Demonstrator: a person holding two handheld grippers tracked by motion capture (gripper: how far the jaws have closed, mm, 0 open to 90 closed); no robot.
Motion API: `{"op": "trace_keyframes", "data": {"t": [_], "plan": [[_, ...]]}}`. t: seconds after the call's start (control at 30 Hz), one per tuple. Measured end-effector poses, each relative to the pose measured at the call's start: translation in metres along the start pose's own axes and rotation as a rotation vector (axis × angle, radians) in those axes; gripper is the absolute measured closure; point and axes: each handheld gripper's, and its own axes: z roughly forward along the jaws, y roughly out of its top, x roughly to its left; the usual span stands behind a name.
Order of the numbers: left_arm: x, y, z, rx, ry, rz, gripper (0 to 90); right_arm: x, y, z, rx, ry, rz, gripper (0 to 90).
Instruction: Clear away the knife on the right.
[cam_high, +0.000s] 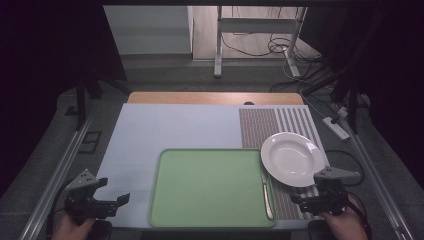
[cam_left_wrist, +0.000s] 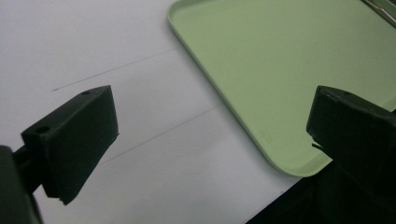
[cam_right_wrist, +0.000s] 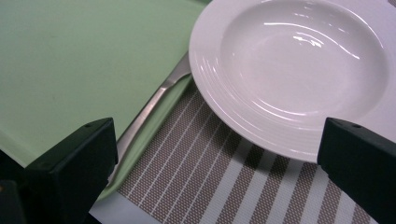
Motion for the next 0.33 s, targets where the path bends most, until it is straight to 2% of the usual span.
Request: {"op": "trace_keyframes", "data": {"t": [0.33], "plan": [[0.0000,0.0003,0.0002,-0.003,0.000,-0.002,2.3,0.0011,-0.0018,-0.0005,0.024,-0.021,0.002,0.0]]}}
